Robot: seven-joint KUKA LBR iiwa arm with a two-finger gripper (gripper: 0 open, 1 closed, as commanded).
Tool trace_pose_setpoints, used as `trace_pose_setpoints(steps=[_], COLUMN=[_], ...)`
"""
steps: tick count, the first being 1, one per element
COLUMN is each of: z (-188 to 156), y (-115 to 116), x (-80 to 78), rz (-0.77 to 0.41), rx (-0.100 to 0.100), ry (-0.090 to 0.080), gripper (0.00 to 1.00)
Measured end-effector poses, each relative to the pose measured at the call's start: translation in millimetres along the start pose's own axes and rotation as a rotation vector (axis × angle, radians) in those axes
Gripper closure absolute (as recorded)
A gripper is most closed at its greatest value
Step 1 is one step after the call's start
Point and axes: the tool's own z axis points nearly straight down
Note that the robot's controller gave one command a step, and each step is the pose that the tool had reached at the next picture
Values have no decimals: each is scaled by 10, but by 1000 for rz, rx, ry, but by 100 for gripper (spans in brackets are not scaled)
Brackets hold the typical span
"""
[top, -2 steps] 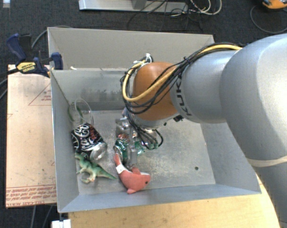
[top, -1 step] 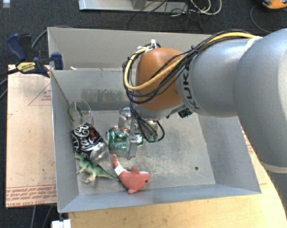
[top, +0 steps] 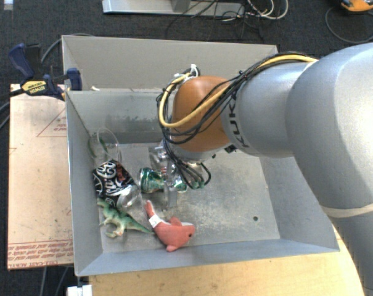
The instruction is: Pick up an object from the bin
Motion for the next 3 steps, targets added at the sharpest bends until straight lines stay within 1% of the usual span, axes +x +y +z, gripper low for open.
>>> trace_pose_setpoints(steps=[1,2,3], z=[68,0,0], y=[-69,7,6], x=[-198,-4,-5], rz=[162,1,2], rx=[2,-1,-1], ry=[11,-1,-1], gripper=[0,100,100])
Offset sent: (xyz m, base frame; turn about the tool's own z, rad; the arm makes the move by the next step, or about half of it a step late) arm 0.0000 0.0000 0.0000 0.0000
